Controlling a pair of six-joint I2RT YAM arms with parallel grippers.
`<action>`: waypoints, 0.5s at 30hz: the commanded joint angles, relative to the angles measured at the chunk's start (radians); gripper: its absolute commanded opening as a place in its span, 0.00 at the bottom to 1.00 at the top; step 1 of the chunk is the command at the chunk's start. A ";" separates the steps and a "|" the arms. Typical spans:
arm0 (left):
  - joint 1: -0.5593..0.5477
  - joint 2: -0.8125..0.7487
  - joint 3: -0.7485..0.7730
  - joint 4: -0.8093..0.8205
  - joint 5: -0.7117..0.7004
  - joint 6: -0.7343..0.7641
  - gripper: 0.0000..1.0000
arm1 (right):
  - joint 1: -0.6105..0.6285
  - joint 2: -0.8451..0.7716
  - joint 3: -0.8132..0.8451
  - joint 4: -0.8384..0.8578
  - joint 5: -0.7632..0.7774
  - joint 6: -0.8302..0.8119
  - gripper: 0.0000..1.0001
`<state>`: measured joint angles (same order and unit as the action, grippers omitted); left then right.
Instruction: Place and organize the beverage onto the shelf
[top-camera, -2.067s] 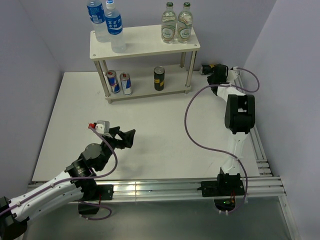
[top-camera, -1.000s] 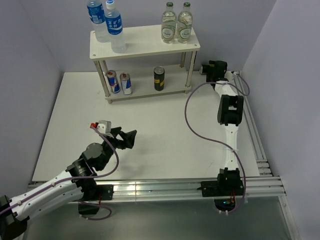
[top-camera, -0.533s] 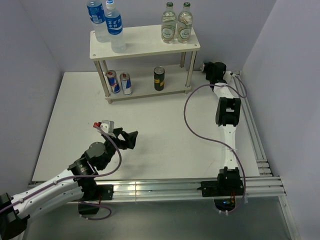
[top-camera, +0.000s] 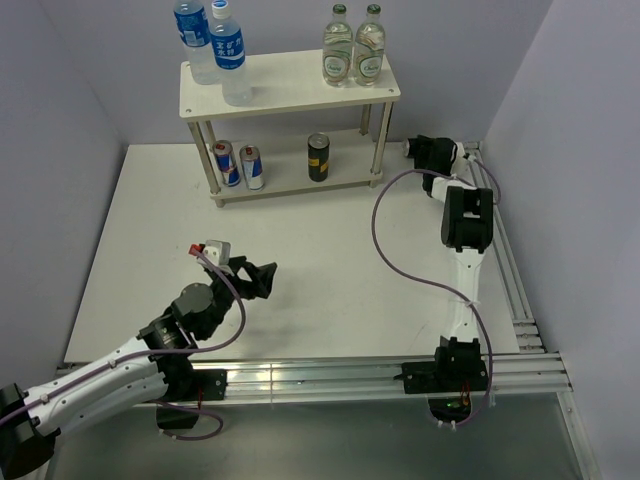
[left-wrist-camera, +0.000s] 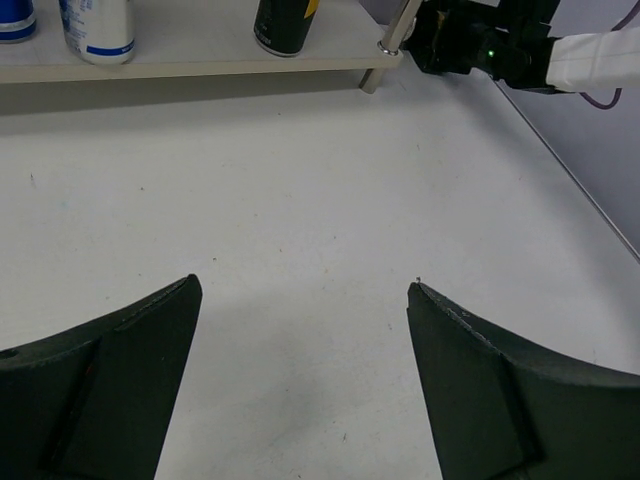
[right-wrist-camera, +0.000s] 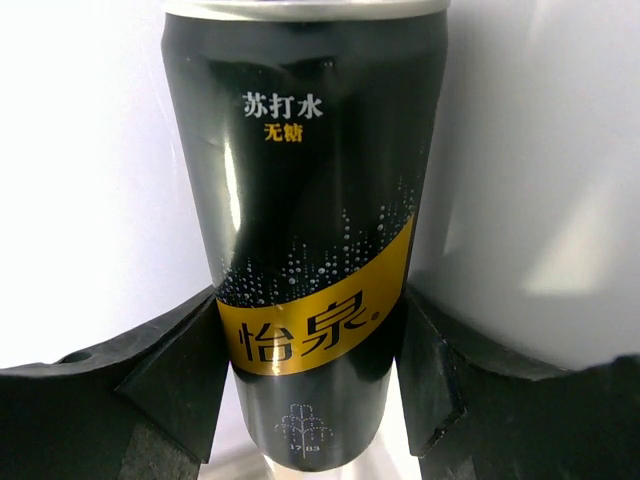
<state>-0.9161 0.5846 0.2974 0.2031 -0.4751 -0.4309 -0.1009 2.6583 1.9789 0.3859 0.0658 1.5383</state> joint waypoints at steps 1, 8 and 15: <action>-0.003 -0.022 0.000 0.041 0.012 0.004 0.90 | 0.012 -0.193 -0.161 0.100 -0.012 -0.119 0.00; -0.003 -0.031 0.002 0.038 0.010 0.001 0.90 | 0.038 -0.431 -0.491 0.192 -0.018 -0.216 0.00; -0.003 -0.048 0.000 0.038 -0.003 0.006 0.91 | 0.096 -0.662 -0.760 0.203 0.058 -0.392 0.00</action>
<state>-0.9161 0.5446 0.2974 0.2050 -0.4755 -0.4309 -0.0322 2.1624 1.2621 0.4488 0.0643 1.2655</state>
